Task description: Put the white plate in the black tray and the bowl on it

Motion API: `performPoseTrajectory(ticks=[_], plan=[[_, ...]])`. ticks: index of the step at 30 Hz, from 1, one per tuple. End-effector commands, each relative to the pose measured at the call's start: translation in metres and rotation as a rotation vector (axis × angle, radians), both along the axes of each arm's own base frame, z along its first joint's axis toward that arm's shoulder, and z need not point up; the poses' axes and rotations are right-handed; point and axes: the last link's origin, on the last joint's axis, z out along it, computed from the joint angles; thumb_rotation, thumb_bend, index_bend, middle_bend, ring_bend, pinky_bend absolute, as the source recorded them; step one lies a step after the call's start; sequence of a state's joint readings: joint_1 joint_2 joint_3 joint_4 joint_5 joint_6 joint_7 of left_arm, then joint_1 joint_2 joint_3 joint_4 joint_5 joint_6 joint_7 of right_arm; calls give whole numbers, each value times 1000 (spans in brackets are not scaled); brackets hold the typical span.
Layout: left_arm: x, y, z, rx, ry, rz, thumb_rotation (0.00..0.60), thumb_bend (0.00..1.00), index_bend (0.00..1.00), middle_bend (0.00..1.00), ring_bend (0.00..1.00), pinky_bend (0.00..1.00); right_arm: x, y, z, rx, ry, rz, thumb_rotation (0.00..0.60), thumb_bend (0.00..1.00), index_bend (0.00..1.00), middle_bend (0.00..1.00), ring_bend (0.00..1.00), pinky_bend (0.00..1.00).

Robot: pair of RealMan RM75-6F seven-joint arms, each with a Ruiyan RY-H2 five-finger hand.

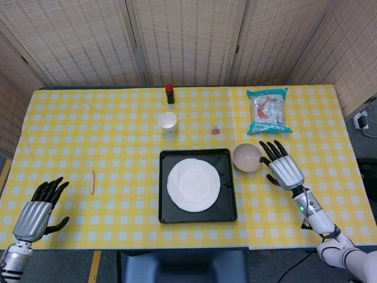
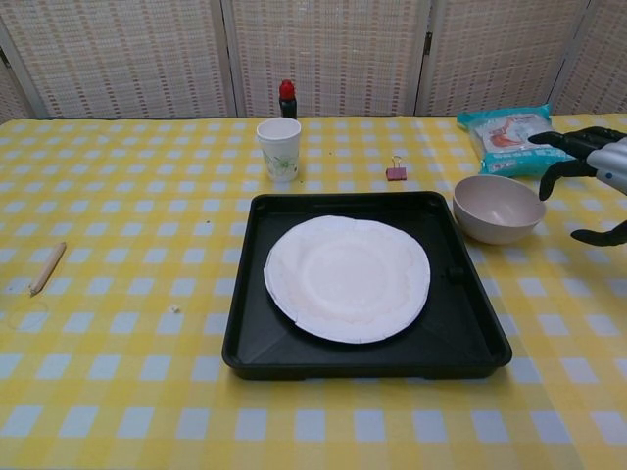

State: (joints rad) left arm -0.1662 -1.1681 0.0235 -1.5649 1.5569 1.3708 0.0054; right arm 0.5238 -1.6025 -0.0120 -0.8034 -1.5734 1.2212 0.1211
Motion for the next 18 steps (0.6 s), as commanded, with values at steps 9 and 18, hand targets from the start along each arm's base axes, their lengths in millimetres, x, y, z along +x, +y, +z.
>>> performPoseTrajectory(ticks=[9, 18], plan=[[-3, 1, 2, 8, 9, 13, 600, 332, 0, 0, 0, 2, 12, -14, -29, 43, 10, 27, 600, 368, 430, 0, 0, 0], [-5, 0, 5, 14, 6, 20, 600, 342, 0, 0, 0, 2, 19, -22, -44, 55, -1, 35, 600, 448, 524, 0, 0, 0]])
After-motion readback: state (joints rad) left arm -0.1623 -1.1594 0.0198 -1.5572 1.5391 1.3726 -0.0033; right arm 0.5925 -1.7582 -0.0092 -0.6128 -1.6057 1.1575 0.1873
